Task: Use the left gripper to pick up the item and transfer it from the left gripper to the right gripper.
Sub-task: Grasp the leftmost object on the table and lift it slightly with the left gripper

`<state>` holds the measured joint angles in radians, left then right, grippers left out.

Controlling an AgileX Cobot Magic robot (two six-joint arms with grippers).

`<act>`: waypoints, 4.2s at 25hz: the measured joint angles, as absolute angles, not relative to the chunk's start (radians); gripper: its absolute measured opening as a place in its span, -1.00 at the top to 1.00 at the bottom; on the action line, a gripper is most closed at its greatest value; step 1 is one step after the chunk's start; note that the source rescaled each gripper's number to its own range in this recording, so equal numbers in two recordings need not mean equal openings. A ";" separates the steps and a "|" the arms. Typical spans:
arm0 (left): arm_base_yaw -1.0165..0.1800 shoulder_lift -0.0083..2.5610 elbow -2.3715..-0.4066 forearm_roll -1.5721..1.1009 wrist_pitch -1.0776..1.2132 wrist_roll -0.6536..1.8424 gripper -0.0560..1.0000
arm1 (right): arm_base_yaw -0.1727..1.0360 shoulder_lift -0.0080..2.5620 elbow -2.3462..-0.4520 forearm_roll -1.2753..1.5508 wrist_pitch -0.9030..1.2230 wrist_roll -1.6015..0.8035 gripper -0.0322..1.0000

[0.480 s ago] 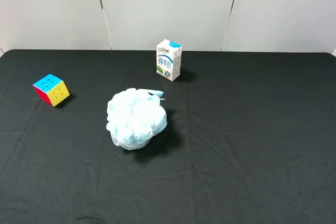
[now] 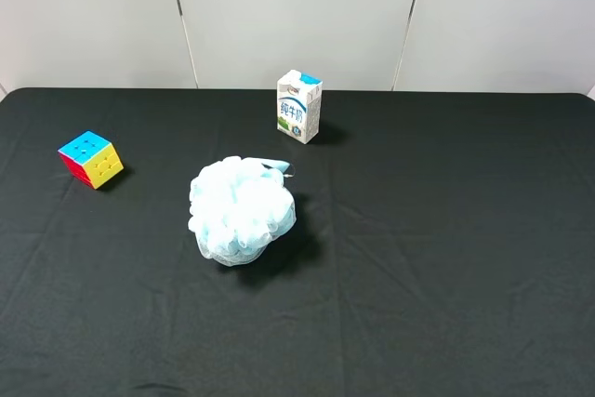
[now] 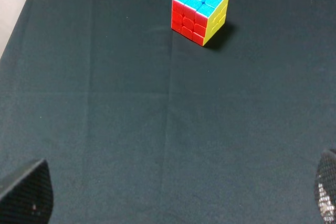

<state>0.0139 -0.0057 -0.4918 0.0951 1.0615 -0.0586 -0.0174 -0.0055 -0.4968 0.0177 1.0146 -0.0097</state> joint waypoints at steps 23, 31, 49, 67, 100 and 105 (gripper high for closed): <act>0.014 0.175 -0.627 0.106 1.065 -0.036 -1.00 | -0.017 -0.006 -0.497 0.018 1.015 -0.010 -1.00; 0.014 0.496 -0.749 0.108 1.012 -0.035 -1.00 | -0.017 -0.006 -0.497 0.018 1.015 -0.010 -1.00; 0.010 1.151 -1.050 0.115 1.001 0.048 -1.00 | -0.017 -0.006 -0.497 0.018 1.015 -0.010 -1.00; 0.010 1.610 -1.225 0.115 0.943 0.158 -1.00 | -0.017 -0.006 -0.497 0.018 1.015 -0.010 -1.00; 0.010 2.076 -1.260 0.021 0.645 0.411 -1.00 | -0.017 -0.006 -0.497 0.018 1.015 -0.010 -1.00; 0.010 2.092 -1.260 0.021 0.638 0.427 -1.00 | -0.017 -0.006 -0.497 0.018 1.015 -0.010 -1.00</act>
